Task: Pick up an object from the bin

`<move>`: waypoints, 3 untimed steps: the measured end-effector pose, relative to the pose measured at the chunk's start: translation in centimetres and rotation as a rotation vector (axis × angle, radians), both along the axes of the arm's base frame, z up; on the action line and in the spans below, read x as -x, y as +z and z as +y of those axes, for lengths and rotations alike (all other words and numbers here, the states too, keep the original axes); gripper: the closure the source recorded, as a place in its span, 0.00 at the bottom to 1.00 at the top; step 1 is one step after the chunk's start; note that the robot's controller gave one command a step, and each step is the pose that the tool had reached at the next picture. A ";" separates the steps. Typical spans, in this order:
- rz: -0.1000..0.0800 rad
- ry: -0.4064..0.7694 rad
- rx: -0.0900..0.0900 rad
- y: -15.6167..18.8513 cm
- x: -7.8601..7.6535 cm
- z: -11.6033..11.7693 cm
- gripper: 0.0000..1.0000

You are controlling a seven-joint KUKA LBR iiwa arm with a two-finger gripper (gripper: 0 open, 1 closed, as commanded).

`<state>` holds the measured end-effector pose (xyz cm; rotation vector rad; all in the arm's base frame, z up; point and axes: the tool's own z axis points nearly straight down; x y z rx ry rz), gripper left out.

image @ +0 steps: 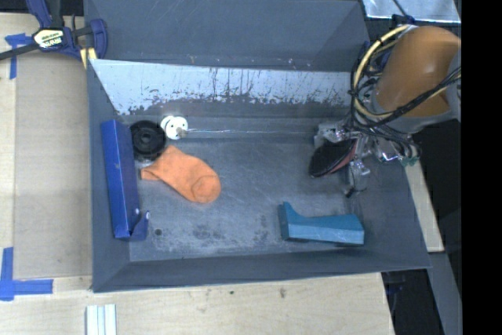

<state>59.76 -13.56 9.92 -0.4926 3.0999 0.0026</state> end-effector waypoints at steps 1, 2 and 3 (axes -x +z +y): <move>-0.005 0.162 0.002 -2.0 -1.1 -0.2 0.00; -0.003 -0.010 -0.014 -2.8 -1.2 -0.2 1.00; -0.003 -0.009 -0.014 -2.8 -1.2 -0.2 1.00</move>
Offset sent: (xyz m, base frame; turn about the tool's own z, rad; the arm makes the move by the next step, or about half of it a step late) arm 0.0087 -0.0132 -0.0292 0.0193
